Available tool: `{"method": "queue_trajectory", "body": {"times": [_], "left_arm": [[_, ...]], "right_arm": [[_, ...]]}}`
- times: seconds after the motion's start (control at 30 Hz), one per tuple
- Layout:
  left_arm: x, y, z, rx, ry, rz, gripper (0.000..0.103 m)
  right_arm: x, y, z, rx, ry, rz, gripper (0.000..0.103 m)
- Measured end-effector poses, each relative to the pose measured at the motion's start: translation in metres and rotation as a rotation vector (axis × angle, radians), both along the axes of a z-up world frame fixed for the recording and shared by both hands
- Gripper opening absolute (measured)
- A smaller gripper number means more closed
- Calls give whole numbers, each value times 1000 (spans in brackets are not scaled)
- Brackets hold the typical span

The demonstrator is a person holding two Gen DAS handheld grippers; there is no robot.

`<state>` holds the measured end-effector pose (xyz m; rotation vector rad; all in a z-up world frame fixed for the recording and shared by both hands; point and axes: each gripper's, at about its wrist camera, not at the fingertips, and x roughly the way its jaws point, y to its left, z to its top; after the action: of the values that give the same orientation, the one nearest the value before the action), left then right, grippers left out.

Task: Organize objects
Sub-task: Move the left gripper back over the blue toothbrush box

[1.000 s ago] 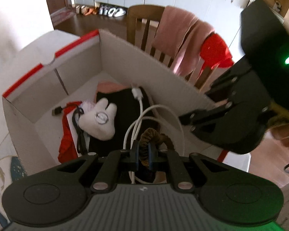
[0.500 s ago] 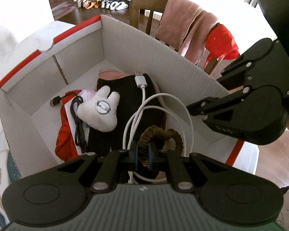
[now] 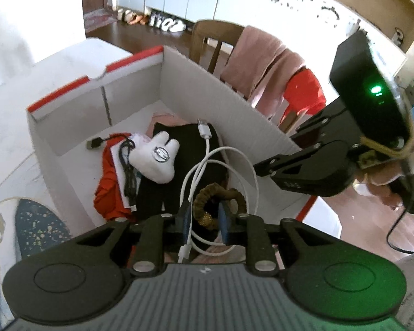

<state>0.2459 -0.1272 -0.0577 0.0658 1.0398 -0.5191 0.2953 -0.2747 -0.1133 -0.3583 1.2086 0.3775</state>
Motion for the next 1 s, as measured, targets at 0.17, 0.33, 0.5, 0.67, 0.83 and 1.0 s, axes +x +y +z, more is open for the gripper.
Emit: {"method": "queue_trajectory", "body": {"times": [0.17,0.33,0.5,0.67,0.83,1.0], "left_arm": [[-18,19,21,-23,-65,34,66],[-33,49,34,-42,-89,96,66],[-47,91,41,-1,-116,189,73],[-58,142,39,67,-125,294,79],[-63,188,28,120,-117,408,94],[-62,230,7,153,-67,526,102]], "right_arm": [[0,-2,0,11,4,-3,4],[0,-3,0,13,9,-5,4],[0,-1,1,10,14,-8,4],[0,1,0,-2,18,-10,5],[0,5,1,-18,21,-16,6],[0,8,1,-33,21,-28,8]]}}
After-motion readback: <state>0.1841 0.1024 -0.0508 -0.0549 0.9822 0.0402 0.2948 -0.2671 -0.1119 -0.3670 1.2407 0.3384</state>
